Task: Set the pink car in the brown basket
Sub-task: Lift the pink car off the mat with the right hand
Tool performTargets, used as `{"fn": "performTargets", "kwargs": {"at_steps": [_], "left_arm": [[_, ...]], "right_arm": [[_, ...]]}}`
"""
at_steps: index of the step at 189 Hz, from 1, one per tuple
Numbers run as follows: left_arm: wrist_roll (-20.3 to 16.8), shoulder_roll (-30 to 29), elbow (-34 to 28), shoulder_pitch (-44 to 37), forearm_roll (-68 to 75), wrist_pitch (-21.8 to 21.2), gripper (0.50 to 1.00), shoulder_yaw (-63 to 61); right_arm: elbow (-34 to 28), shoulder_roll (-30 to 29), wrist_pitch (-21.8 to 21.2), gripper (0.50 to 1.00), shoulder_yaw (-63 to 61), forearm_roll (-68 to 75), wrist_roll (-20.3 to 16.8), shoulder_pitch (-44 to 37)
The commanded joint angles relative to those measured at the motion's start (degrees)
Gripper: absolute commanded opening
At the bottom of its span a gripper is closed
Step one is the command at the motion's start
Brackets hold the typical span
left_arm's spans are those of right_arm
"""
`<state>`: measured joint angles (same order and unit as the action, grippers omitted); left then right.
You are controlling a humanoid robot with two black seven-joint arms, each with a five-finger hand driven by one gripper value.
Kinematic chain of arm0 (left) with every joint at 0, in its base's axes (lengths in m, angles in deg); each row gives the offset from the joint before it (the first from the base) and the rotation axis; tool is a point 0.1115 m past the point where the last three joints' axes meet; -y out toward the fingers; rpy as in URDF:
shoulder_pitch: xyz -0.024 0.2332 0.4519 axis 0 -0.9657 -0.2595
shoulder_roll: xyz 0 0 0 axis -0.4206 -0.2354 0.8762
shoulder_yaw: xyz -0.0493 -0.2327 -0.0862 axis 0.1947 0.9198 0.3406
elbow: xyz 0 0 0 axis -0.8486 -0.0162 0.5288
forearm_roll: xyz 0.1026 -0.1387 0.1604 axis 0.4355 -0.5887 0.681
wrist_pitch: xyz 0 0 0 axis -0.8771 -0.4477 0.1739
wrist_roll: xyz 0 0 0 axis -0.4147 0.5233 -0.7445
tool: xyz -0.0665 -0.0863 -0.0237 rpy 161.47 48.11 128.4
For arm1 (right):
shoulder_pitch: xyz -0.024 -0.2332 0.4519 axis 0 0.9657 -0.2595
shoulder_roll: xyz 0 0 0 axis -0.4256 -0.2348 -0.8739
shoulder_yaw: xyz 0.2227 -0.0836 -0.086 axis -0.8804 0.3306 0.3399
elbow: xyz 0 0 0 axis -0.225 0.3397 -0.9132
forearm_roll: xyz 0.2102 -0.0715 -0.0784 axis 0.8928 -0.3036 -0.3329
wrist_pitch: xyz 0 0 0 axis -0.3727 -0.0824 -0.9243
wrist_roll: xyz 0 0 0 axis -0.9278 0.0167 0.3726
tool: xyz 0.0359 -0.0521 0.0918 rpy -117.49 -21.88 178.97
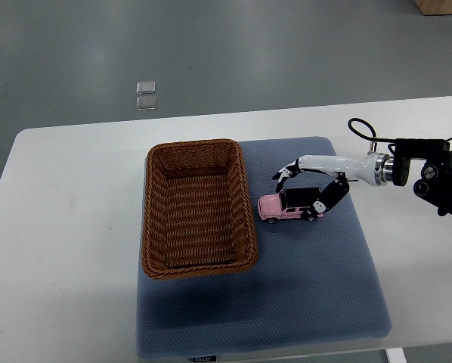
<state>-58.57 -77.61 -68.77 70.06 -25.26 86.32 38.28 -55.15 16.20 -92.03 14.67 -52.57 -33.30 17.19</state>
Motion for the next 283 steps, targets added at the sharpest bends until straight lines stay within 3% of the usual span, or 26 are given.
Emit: {"fn": "performTargets", "kwargs": {"at_steps": [1, 85, 98, 121, 176, 223, 283], "left_arm": [[0.01, 0.00, 0.02, -0.01, -0.01, -0.01, 1.000, 0.01], [0.01, 0.00, -0.07, -0.01, 0.16, -0.01, 1.000, 0.01], [0.01, 0.00, -0.07, -0.01, 0.16, -0.01, 1.000, 0.01], [0.01, 0.00, -0.25, -0.01, 0.16, -0.01, 1.000, 0.01], [0.01, 0.00, -0.25, -0.01, 0.16, -0.01, 1.000, 0.01], [0.01, 0.00, -0.33, -0.01, 0.16, -0.01, 1.000, 0.01], [0.01, 0.00, 0.11, -0.01, 0.16, -0.01, 1.000, 0.09]], "right_arm": [[0.04, 0.41, 1.05, 0.811, 0.88, -1.39, -0.02, -0.01], [0.04, 1.11, 1.32, 0.740, 1.15, -3.85, 0.07, 0.17], [0.04, 1.03, 1.49, 0.693, 1.15, -3.93, 0.07, 0.17], [0.04, 1.11, 2.72, 0.500, 1.15, -3.93, 0.07, 0.17], [-0.05, 2.17, 4.83, 0.500, 0.44, -3.41, 0.33, -0.10], [-3.21, 6.56, 6.15, 0.500, -0.17, -2.00, 0.59, -7.04], [-3.30, 3.49, 6.24, 0.500, -0.08, -1.03, 0.42, -8.62]]}}
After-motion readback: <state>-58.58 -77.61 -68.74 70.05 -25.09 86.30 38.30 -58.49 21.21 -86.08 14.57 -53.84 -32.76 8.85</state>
